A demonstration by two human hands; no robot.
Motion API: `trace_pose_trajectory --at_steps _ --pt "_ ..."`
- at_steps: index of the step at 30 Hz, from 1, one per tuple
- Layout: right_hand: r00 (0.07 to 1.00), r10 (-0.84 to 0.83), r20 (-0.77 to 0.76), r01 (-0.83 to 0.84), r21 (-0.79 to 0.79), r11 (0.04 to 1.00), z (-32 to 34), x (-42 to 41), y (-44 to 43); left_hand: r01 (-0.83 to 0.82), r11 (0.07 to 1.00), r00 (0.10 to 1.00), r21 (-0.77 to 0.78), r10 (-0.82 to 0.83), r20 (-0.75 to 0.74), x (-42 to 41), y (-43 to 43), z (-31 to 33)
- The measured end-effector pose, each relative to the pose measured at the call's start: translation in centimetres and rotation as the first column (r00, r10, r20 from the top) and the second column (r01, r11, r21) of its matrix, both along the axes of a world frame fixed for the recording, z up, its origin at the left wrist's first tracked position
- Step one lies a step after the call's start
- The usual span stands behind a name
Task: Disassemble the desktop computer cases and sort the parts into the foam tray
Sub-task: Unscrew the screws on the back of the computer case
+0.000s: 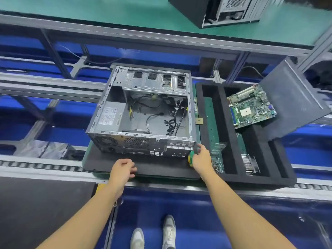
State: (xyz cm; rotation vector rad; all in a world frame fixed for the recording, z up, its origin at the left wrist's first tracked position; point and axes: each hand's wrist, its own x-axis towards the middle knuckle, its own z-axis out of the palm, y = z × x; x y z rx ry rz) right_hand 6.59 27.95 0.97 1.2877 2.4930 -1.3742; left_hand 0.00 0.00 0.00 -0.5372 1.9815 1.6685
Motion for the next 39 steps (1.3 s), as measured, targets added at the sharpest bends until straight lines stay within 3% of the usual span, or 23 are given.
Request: trace_pose_trajectory --at_steps 6,10,13,17,19,21,23,24,26,28,29,30,33,36,39 --pt "0.959 0.281 0.048 -0.285 0.149 0.947 -1.1 -0.4 1.0 -0.112 0.993 0.992 0.026 0.110 0.054 -0.5 2.8 0.0" --pt "0.878 0.443 0.183 -0.465 0.101 0.880 -0.7 -1.4 2.2 -0.121 0.991 0.990 0.066 0.115 0.078 -0.3 4.3 0.4" --pt "0.855 0.441 0.273 -0.463 0.019 0.886 -0.3 -1.9 2.5 -0.112 0.992 0.991 0.050 0.108 0.084 0.1 4.7 1.0" --pt "0.921 0.324 0.217 -0.353 0.110 0.929 -0.5 -1.1 1.0 -0.066 0.997 0.994 0.041 0.063 0.086 0.7 4.6 1.8" --pt "0.944 0.283 0.171 -0.301 0.084 0.950 -0.6 -0.7 0.6 -0.048 0.999 0.996 0.026 0.046 0.074 0.8 4.1 2.4" --pt "0.962 0.225 0.155 -0.225 -0.018 0.974 -0.4 -0.8 0.9 -0.036 0.999 0.998 -0.006 0.036 0.054 0.5 3.2 2.9" --pt "0.986 0.121 0.115 -0.091 -0.233 0.968 0.1 -0.8 1.2 -0.014 0.999 1.000 -0.030 0.015 0.028 -0.2 2.0 3.4" --pt "0.996 0.037 0.079 -0.005 -0.370 0.929 0.2 -0.7 1.3 0.000 0.999 1.000 -0.040 0.001 0.015 -0.7 1.2 3.8" --pt "0.978 -0.201 0.049 0.187 -0.622 0.760 0.4 -0.4 1.3 0.032 0.994 0.999 -0.101 -0.033 -0.014 -1.9 -0.3 4.3" --pt "0.894 -0.447 0.025 0.321 -0.731 0.602 0.6 0.2 0.9 -0.009 0.967 0.998 -0.256 -0.007 -0.062 -3.0 -1.8 5.0" --pt "0.831 -0.556 -0.015 0.367 -0.736 0.569 1.0 0.4 0.5 -0.077 0.942 0.994 -0.325 0.048 -0.097 -3.5 -2.7 5.4" --pt "0.780 -0.623 -0.068 0.402 -0.707 0.582 1.5 0.6 -0.1 -0.164 0.926 0.982 -0.341 0.119 -0.149 -3.9 -3.6 5.8" --pt "0.727 -0.590 -0.350 0.416 -0.460 0.785 3.5 0.8 -2.4 -0.295 0.938 0.911 -0.182 0.218 -0.351 -5.2 -6.6 6.9" --pt "0.758 -0.385 -0.526 0.358 -0.157 0.920 6.1 1.0 -5.4 -0.159 0.982 0.866 -0.097 0.091 -0.491 -6.5 -8.3 8.3" --pt "0.831 -0.213 -0.514 0.287 0.070 0.955 7.9 1.1 -8.4 0.015 0.995 0.879 -0.101 -0.061 -0.473 -8.0 -8.0 9.5"
